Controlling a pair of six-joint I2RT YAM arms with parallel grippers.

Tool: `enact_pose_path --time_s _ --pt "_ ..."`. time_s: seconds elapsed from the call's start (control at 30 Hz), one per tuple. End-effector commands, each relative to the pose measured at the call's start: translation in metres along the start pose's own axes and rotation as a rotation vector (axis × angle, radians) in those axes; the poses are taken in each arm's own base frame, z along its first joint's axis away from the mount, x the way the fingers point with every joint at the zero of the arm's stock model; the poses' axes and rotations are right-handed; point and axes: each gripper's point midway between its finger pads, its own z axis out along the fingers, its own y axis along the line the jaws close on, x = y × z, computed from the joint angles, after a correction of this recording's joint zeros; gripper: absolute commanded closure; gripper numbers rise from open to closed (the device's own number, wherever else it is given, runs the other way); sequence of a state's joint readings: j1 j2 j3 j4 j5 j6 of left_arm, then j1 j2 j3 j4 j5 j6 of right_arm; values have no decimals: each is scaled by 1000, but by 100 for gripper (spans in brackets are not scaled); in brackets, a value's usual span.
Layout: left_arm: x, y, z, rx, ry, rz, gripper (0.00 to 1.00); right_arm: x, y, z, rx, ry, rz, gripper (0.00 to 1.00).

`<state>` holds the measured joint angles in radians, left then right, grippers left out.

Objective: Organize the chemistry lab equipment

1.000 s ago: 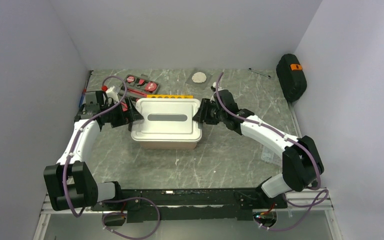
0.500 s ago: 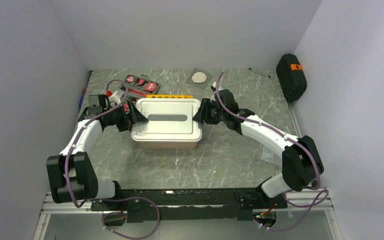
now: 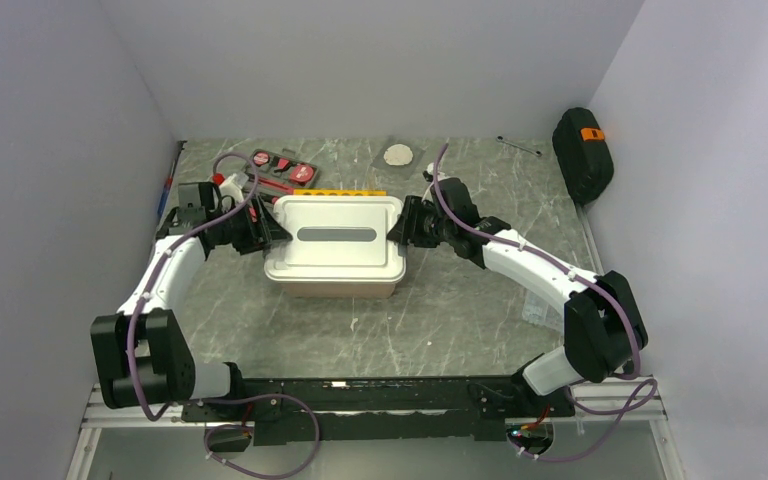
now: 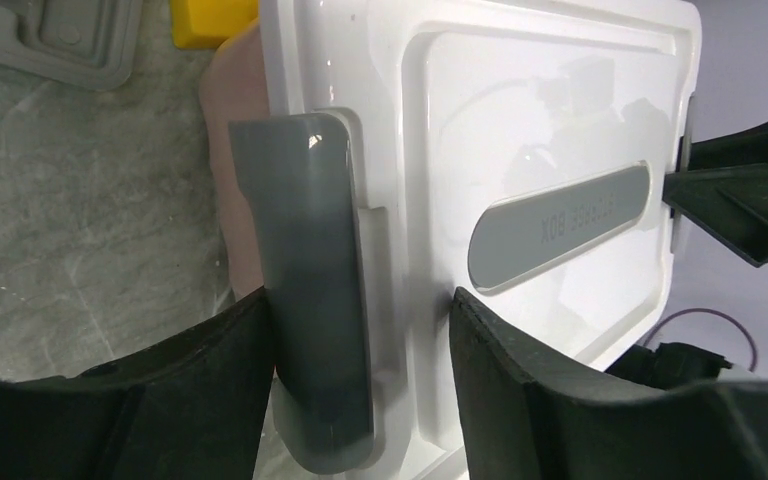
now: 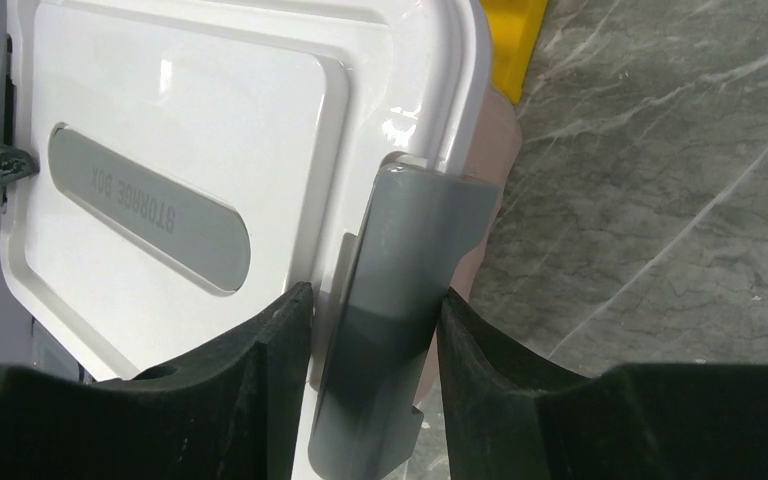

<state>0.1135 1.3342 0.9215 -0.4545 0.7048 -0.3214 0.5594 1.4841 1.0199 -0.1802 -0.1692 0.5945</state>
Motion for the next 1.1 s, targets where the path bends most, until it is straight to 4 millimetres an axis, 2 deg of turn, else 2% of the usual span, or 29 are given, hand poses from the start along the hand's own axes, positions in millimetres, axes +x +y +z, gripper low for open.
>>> enact_pose_path --time_s 0.0,0.37,0.57,0.67,0.77,0.83,0.9,1.07 --pt "8 14 1 -135 29 96 40 24 -37 6 119 74 -85 78" --pt "15 18 3 -261 58 195 54 26 -36 7 108 79 -77 79" --pt "17 18 2 -292 66 217 54 23 -37 4 121 60 -71 78" --pt "14 17 -1 -302 51 226 50 19 -38 0 140 41 -66 74" --pt "10 15 -4 -302 32 237 31 12 -38 -6 158 12 -66 58" --pt "6 15 -8 -323 13 246 13 5 -36 -13 159 -14 -70 42" --pt "-2 16 -15 -354 -25 261 3 -1 -32 -19 154 -34 -82 23" --pt "-25 10 -38 -411 -174 310 1 -20 -21 -40 151 -83 -109 2"
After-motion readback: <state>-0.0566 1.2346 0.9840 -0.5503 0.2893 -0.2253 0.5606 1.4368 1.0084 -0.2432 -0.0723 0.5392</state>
